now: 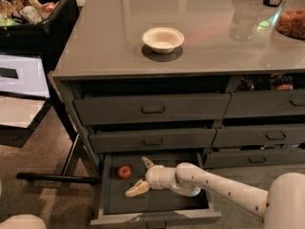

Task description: Pick apple from bottom drawer and place on counter

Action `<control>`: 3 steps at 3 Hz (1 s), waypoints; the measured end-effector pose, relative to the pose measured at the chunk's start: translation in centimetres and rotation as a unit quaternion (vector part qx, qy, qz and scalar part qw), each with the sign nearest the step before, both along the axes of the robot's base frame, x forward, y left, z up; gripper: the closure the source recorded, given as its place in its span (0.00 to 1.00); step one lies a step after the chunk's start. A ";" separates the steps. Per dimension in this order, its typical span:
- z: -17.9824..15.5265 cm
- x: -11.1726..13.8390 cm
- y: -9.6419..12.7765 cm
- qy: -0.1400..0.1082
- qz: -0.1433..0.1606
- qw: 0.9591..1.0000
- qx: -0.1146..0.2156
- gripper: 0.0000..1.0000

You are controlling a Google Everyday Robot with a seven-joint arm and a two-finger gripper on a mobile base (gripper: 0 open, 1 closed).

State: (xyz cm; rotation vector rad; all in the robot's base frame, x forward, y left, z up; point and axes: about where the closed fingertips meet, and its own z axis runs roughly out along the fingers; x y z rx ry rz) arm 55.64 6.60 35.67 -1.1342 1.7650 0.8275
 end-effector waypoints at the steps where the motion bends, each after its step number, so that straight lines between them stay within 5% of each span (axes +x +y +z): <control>1: -3.5 1.2 0.1 -0.020 -0.005 1.000 -0.006 0.00; 3: -12.2 5.1 1.9 -0.049 0.001 0.999 0.002 0.00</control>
Offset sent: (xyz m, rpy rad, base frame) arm 0.0736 0.0047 -0.1477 -0.0117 -0.1340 -0.0374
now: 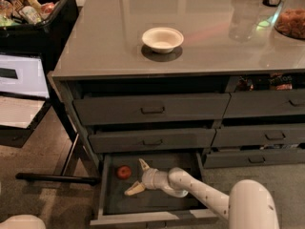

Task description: Pick apple from bottom drawer and place on counter

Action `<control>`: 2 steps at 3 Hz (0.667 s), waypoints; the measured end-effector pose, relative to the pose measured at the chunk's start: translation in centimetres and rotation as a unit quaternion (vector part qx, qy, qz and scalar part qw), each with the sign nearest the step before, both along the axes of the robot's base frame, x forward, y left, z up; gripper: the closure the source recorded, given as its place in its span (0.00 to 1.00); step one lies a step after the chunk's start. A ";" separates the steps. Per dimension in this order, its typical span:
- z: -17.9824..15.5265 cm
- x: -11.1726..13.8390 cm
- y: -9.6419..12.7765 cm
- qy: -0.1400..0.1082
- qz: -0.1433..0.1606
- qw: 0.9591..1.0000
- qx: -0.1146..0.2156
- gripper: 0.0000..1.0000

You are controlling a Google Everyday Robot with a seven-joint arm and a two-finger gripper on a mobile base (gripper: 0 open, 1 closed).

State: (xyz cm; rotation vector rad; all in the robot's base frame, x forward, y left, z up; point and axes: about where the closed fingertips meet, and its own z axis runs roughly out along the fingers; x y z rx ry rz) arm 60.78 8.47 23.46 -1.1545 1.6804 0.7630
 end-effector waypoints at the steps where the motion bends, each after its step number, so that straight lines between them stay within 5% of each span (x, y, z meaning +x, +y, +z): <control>1: -1.9 3.3 2.4 -0.019 0.018 1.000 0.002 0.00; 2: -3.5 6.0 4.4 -0.024 0.032 0.999 -0.005 0.00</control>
Offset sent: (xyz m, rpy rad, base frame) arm 0.0997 0.0638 -0.0560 -0.0309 -0.0642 0.0928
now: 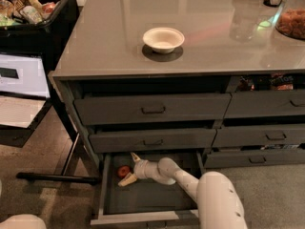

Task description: Pick apple from bottom drawer and place on counter

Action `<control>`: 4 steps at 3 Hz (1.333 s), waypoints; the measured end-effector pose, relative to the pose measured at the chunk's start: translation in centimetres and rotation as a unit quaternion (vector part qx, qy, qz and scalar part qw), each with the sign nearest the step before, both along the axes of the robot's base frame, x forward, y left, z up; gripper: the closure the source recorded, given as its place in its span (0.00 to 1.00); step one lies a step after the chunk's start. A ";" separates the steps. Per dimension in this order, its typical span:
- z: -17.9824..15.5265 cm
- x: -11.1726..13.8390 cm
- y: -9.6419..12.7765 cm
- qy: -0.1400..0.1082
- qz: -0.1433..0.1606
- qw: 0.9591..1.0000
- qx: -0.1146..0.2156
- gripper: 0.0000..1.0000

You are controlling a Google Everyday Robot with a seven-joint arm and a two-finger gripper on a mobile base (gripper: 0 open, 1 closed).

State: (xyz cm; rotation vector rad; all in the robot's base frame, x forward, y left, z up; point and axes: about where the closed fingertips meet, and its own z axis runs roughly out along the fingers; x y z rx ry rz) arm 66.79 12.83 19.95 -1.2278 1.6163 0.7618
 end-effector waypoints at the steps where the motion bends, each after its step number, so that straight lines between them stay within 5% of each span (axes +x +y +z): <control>1: -1.9 2.0 1.7 0.004 0.010 1.000 -0.015 0.00; 2: -3.9 2.6 2.8 0.016 0.018 0.999 -0.038 0.00; 4: -6.8 2.5 1.6 0.049 0.006 0.995 -0.086 0.42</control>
Offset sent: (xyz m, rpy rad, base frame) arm 0.0400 0.0360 -0.0631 -0.1350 0.0605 0.0497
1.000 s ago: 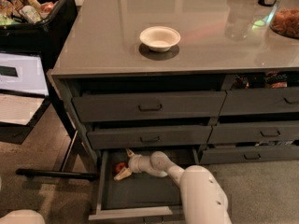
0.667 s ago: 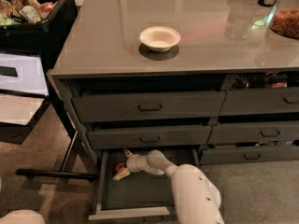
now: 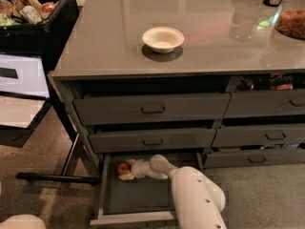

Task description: Pick apple from bottom drawer and place on counter

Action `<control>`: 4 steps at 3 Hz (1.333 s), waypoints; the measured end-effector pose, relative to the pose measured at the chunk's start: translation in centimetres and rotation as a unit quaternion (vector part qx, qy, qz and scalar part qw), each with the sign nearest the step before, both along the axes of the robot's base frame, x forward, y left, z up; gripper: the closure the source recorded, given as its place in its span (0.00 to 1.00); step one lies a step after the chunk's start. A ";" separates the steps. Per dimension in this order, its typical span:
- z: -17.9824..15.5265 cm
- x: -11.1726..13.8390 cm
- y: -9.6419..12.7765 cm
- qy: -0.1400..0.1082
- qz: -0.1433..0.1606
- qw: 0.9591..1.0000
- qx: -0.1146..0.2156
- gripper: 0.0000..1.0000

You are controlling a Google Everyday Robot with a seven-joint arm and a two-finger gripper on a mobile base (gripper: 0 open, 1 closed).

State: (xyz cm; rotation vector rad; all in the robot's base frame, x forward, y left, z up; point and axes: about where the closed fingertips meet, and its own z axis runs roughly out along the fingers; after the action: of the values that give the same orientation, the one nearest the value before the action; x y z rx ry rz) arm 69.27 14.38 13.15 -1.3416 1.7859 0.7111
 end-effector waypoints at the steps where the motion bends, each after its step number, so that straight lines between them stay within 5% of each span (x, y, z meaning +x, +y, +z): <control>1: 0.6 -0.6 -1.6 -0.007 -0.014 1.000 -0.005 0.64; 2: 2.5 -1.9 -3.2 -0.019 -0.017 0.999 0.020 0.89; 3: 5.6 -3.5 -4.9 -0.039 -0.004 0.997 0.061 1.00; 4: 8.8 -4.8 -7.5 -0.045 0.026 0.995 0.089 1.00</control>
Offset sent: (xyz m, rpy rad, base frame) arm -0.0337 -0.0589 0.0539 0.1075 -0.0837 -0.0380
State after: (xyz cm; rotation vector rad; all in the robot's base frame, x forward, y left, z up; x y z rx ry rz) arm 64.43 6.93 21.92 -1.2842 1.5836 0.8050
